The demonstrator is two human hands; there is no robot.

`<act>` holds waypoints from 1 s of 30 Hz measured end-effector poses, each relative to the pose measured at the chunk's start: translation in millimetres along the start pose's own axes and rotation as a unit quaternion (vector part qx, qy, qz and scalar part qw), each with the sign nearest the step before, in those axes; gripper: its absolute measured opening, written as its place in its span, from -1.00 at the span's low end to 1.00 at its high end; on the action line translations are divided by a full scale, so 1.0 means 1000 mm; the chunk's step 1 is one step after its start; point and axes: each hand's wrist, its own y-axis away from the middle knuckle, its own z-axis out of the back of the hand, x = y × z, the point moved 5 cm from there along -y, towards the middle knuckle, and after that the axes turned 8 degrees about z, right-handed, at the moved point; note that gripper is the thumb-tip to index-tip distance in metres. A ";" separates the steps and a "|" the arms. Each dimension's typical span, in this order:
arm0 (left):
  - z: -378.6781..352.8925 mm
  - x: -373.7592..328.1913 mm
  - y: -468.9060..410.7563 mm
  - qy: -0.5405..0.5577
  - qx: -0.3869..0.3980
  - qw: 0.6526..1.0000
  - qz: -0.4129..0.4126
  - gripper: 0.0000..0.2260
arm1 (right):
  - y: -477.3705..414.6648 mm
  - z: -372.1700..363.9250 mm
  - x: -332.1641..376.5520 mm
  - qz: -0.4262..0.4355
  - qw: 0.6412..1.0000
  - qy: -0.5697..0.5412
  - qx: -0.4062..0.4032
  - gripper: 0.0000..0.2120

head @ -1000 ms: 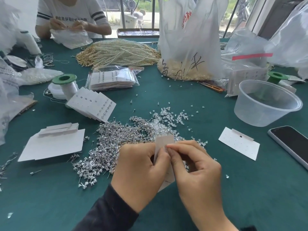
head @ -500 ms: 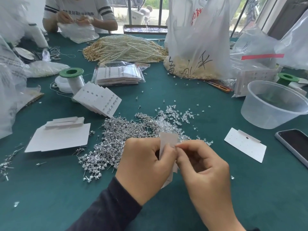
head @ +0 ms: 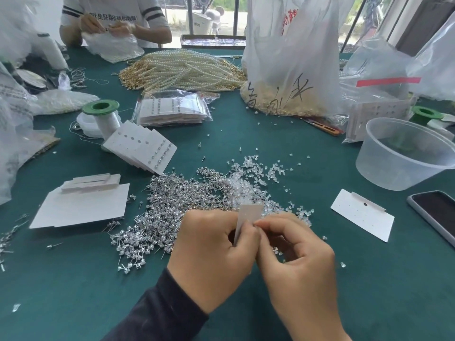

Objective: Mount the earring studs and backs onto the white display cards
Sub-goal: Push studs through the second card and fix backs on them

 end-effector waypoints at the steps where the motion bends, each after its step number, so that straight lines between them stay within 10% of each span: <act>1: -0.001 -0.001 0.000 0.016 0.007 1.000 0.004 -0.63 | -0.001 0.001 0.000 -0.001 1.000 -0.002 -0.003 -0.83; 5: -0.006 0.002 -0.006 0.194 0.102 0.974 0.051 -0.58 | -0.003 0.013 -0.003 -0.030 0.997 -0.030 -0.058 -0.93; 9: 0.012 0.037 -0.025 -0.150 -0.053 0.987 0.038 -0.76 | -0.005 0.032 -0.005 -0.064 0.983 -0.081 -0.151 -0.89; 12: 0.003 0.061 -0.030 -0.272 0.001 0.958 0.095 -0.68 | -0.004 0.038 -0.011 -0.117 0.961 -0.155 -0.196 -0.87; 19: 0.000 0.059 -0.029 -0.183 0.004 0.978 0.096 -0.97 | -0.002 0.031 -0.018 -0.254 0.903 -0.318 -0.142 -0.83; 30: 0.008 0.019 -0.022 0.086 0.014 0.995 0.037 -0.88 | 0.006 0.001 -0.016 -0.399 0.766 -0.500 0.059 -0.71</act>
